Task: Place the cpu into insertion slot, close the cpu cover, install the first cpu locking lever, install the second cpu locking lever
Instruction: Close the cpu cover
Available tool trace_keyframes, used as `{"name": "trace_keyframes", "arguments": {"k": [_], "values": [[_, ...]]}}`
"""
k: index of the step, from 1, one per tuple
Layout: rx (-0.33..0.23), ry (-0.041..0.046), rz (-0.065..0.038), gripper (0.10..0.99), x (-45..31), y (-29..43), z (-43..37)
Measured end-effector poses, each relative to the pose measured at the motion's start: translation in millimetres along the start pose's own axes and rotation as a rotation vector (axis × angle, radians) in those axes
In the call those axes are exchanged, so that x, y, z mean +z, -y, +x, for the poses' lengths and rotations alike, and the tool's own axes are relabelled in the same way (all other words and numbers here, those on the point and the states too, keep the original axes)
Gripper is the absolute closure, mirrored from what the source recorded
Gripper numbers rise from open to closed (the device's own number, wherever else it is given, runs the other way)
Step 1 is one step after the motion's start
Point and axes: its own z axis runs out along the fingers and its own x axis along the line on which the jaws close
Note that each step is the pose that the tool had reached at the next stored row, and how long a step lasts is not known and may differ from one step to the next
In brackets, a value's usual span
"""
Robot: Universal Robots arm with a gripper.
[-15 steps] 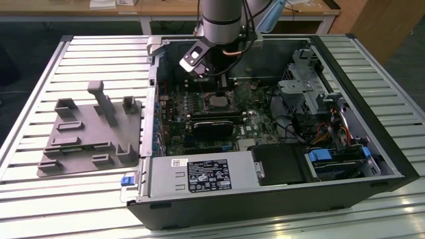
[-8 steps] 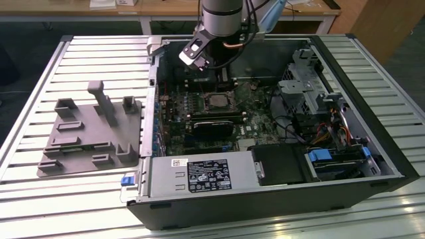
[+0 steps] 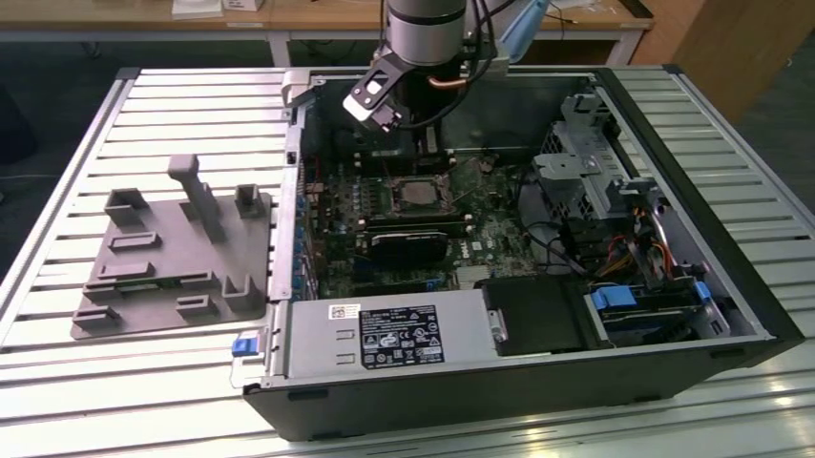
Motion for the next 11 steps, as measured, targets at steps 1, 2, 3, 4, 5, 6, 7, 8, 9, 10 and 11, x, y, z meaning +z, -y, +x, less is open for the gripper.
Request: {"name": "trace_keyframes", "arguments": {"k": [1, 2, 3, 4, 5, 6, 7, 8, 9, 10, 11], "values": [[0.0, 0.0, 0.0, 0.984, 0.0, 0.0, 0.0], [0.0, 0.0, 0.0, 0.984, -0.1, 0.0, 0.0], [0.0, 0.0, 0.0, 0.984, -0.1, 0.0, 0.0], [0.0, 0.0001, 0.0, 0.984, -0.2, 0.0, 0.0], [0.0, 0.0, 0.0, 0.984, -0.2, 0.0, 0.0], [0.0, 0.0, 0.0, 0.984, -0.2, 0.0, 0.0], [0.0, 0.0, 0.0, 0.984, -0.3, 0.0, 0.0], [0.0, 0.0003, 0.0, 0.984, -0.6, 0.0, 0.0], [0.0, 0.0006, 0.0, 0.984, -1.3, 0.0, -0.1], [0.0, 0.0003, 0.0, 0.984, -2.0, -0.1, -0.1], [0.0, 0.0001, 0.0, 0.984, -3.1, -0.2, 0.0]]}}
